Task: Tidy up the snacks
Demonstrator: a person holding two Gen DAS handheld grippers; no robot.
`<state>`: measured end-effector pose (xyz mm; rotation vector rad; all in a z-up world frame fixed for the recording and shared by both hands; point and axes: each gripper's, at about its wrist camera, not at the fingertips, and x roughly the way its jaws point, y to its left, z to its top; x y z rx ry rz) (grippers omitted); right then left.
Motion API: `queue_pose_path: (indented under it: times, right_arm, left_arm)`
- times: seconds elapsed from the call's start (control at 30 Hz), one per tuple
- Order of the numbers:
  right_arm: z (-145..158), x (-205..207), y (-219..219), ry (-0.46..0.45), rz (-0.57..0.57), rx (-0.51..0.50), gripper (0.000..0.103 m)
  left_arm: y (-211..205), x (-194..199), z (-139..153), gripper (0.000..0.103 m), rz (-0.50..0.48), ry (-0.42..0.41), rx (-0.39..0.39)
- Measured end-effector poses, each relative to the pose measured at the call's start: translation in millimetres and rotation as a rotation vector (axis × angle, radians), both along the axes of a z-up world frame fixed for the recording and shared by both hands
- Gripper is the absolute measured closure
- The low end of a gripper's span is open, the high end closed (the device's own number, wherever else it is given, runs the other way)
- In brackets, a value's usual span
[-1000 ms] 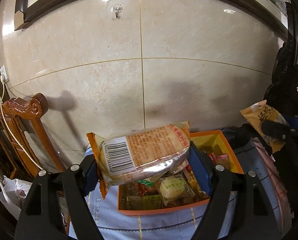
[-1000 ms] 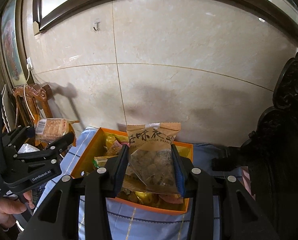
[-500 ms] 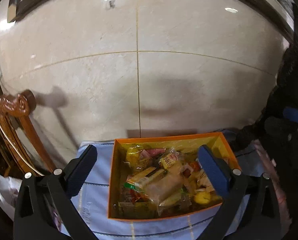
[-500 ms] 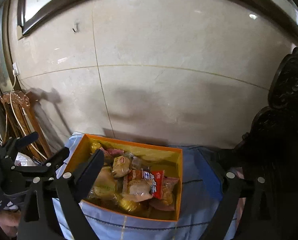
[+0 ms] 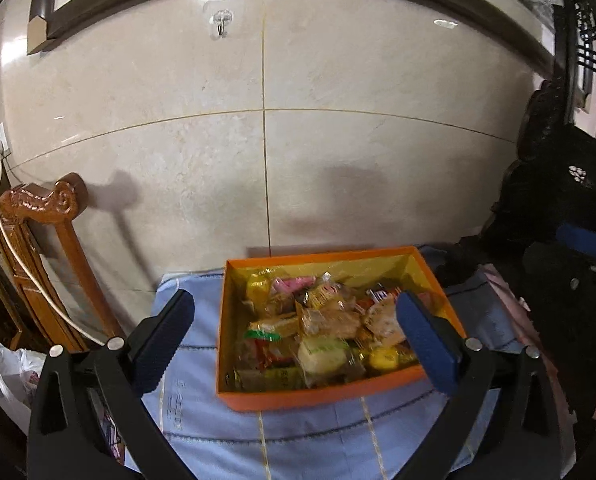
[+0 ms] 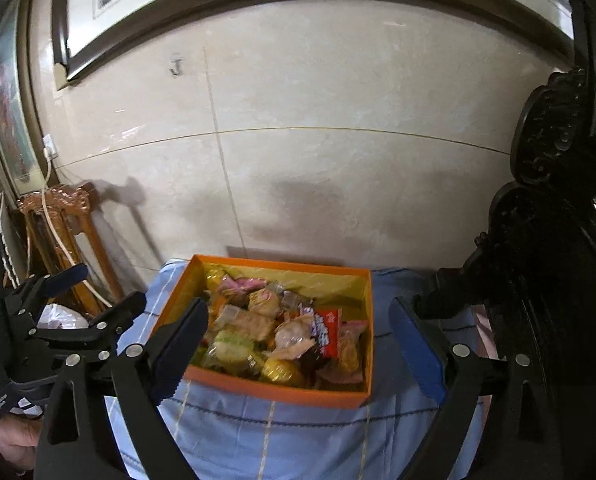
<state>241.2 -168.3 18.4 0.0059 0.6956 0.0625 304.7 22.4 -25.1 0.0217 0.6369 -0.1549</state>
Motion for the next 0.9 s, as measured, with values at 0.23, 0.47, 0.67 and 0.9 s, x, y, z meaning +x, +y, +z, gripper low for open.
queue_pose_path:
  times: [0.23,0.47,0.67,0.9]
  right_arm:
    - [4.1,-58.0,10.4,-0.017,-0.016,0.007,0.008]
    - [-1.6,-123.3,14.9,-0.013,-0.062,0.007,0.004]
    - [-8.7,-181.3,15.8,0.000,-0.074,0.014,0.004]
    - [-5.8,-239.6,16.4,-0.037,-0.020,-0.034,0.004]
  left_arm:
    - [8.4,-62.7,-0.5,0.004,-0.042,0.011,-0.010]
    - [14.6,-131.8,-2.5,0.004,-0.045,-0.002,0.007]
    - [12.5,-193.5,1.4,0.004,-0.050,-0.025,0.028]
    - [5.8,-246.9,4.2,0.004,-0.015,-0.001,-0.009]
